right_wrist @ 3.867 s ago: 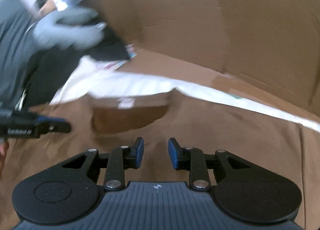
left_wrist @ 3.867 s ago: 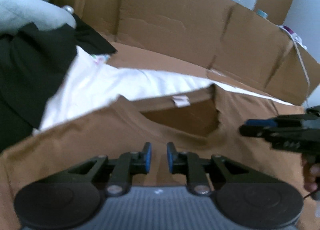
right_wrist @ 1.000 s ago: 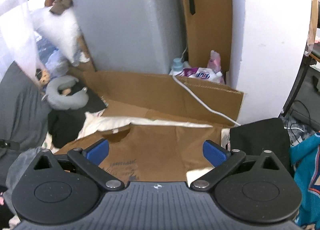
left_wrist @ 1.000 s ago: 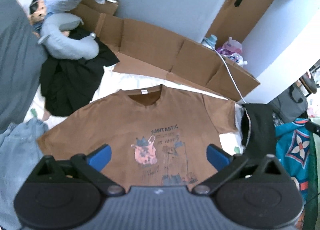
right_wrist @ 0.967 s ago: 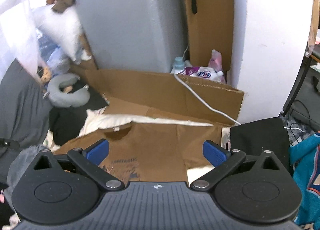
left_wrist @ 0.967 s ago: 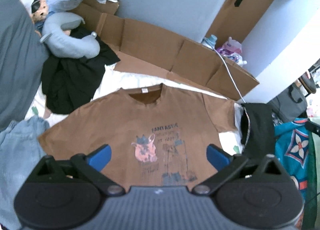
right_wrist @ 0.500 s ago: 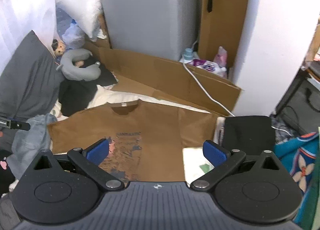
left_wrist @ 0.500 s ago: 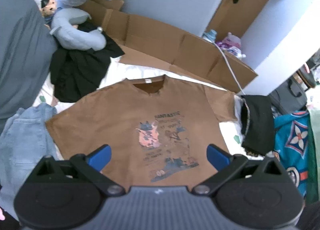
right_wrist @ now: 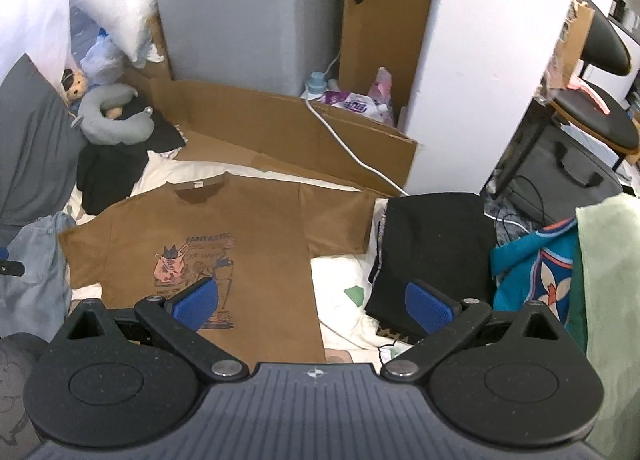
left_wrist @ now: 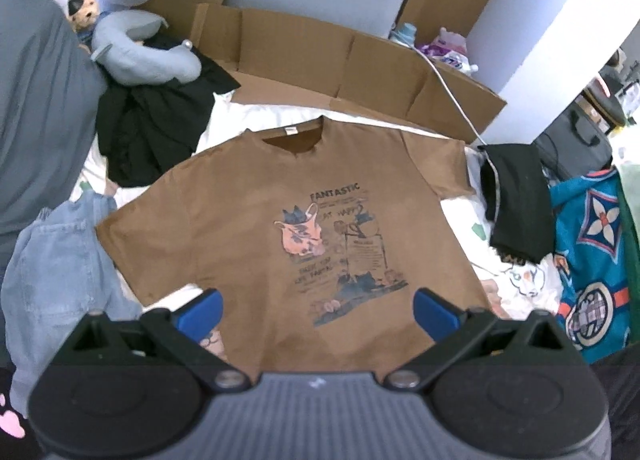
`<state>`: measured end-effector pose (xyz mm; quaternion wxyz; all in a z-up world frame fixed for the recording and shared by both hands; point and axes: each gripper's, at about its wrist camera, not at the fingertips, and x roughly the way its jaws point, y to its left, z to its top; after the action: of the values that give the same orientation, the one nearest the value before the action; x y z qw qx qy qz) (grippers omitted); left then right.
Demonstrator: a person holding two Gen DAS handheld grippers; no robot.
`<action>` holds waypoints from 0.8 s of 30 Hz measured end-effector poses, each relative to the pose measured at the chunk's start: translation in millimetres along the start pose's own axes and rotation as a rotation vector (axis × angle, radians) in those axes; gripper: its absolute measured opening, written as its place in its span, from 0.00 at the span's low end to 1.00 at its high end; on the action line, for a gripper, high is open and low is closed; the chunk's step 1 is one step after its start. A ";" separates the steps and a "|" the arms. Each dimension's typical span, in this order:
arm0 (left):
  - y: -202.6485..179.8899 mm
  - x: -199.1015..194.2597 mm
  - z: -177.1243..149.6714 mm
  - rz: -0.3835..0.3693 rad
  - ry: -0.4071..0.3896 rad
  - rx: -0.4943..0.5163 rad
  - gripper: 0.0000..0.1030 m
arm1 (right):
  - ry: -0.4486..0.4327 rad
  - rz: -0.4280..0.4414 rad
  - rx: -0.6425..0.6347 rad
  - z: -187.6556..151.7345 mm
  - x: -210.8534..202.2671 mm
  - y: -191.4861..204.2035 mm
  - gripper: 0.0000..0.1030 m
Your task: Fold clothes
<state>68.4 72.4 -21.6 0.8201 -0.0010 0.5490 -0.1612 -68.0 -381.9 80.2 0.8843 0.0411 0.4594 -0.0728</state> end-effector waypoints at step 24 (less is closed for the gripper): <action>12.2 -26.0 14.8 0.078 -0.042 -0.038 1.00 | 0.001 -0.054 -0.125 60.7 -56.3 -86.4 1.00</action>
<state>76.0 88.2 5.5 0.8371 0.0017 0.5341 -0.1185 -65.4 -470.5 160.6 0.8826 -0.0263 0.4645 -0.0677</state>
